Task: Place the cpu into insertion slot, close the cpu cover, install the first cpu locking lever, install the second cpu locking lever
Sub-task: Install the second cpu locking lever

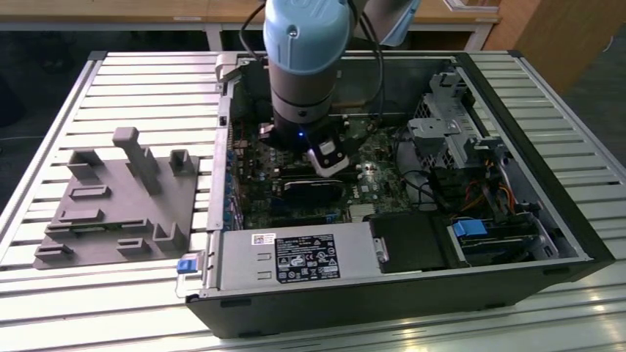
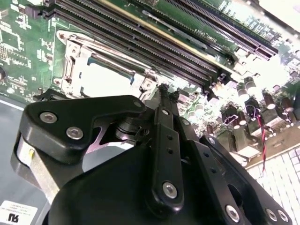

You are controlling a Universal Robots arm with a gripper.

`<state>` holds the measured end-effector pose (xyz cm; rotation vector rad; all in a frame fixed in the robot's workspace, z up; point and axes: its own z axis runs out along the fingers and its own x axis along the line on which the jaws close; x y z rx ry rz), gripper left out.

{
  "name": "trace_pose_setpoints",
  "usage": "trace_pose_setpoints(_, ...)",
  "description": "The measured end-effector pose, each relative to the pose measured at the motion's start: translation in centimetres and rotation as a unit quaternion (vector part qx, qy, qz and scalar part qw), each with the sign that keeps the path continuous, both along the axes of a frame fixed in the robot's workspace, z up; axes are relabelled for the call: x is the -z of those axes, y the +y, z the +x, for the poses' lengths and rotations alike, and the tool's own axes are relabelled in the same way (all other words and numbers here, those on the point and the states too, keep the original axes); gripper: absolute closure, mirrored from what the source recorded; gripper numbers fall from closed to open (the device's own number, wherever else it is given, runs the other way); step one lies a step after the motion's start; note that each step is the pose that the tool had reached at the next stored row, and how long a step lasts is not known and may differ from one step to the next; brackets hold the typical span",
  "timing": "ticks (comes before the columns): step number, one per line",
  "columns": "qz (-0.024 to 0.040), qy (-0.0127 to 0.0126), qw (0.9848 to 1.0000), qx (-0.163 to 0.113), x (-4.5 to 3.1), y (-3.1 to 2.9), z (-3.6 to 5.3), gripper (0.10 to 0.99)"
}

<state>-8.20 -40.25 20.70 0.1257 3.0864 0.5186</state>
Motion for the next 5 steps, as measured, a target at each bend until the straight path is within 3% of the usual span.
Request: trace_pose_setpoints(5, 0.0023, -0.0001, 1.0, 0.0, -0.25, 0.01, 0.01, 0.98)
